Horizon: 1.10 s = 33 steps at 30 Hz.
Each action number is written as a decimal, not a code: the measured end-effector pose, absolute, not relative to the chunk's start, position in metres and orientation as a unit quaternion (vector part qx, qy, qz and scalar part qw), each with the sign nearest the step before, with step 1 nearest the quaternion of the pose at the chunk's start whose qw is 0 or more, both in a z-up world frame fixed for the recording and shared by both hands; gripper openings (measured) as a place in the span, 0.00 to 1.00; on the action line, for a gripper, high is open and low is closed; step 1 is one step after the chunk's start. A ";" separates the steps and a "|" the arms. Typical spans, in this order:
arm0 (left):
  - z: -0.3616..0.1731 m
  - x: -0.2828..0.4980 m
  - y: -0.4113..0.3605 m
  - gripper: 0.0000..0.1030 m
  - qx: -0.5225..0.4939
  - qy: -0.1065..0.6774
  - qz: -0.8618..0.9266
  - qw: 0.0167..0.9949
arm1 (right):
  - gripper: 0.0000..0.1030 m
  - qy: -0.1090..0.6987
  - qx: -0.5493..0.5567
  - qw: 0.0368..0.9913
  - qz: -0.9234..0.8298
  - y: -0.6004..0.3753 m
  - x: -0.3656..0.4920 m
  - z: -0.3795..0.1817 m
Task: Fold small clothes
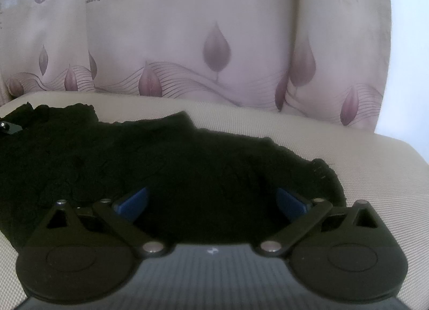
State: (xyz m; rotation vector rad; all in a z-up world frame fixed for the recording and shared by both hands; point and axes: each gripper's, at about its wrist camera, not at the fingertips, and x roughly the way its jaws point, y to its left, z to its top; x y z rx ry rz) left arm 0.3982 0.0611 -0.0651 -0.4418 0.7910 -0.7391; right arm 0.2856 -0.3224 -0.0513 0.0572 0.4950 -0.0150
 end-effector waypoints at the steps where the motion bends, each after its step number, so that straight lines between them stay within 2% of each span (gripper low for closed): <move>1: -0.065 0.398 0.061 0.52 -0.215 0.370 -0.357 0.830 | 1.00 0.245 0.028 0.969 -0.007 -0.323 0.286 -0.051; 2: -0.064 0.396 0.060 0.61 -0.216 0.365 -0.363 0.830 | 1.00 0.245 0.028 0.969 -0.007 -0.323 0.286 -0.051; 5: -0.060 0.391 0.049 0.77 -0.189 0.353 -0.372 0.837 | 1.00 0.244 0.029 0.969 -0.006 -0.323 0.286 -0.051; 6: -0.059 0.390 0.046 0.78 -0.183 0.351 -0.373 0.839 | 1.00 0.243 0.029 0.970 -0.006 -0.323 0.286 -0.051; 7: -0.058 0.389 0.044 0.75 -0.178 0.348 -0.368 0.844 | 1.00 0.243 0.030 0.970 -0.005 -0.323 0.286 -0.051; 9: -0.057 0.388 0.040 0.58 -0.162 0.348 -0.352 0.854 | 1.00 0.242 0.030 0.970 -0.005 -0.323 0.286 -0.051; 10: -0.058 0.388 0.039 0.28 -0.156 0.353 -0.344 0.856 | 1.00 0.241 0.031 0.970 -0.005 -0.323 0.285 -0.051; 11: -0.059 0.389 0.037 0.21 -0.149 0.361 -0.342 0.855 | 1.00 0.240 0.031 0.970 -0.005 -0.323 0.285 -0.051; 15: -0.053 0.374 0.024 0.21 -0.091 0.333 -0.321 0.882 | 1.00 0.234 0.033 0.972 -0.005 -0.323 0.283 -0.049; 24: -0.037 0.369 0.010 0.20 -0.100 0.340 -0.263 0.898 | 1.00 0.202 0.049 0.978 -0.003 -0.329 0.273 -0.046; 33: -0.002 0.358 -0.027 0.15 -0.096 0.347 -0.218 0.907 | 1.00 0.139 0.067 0.988 0.016 -0.335 0.254 -0.040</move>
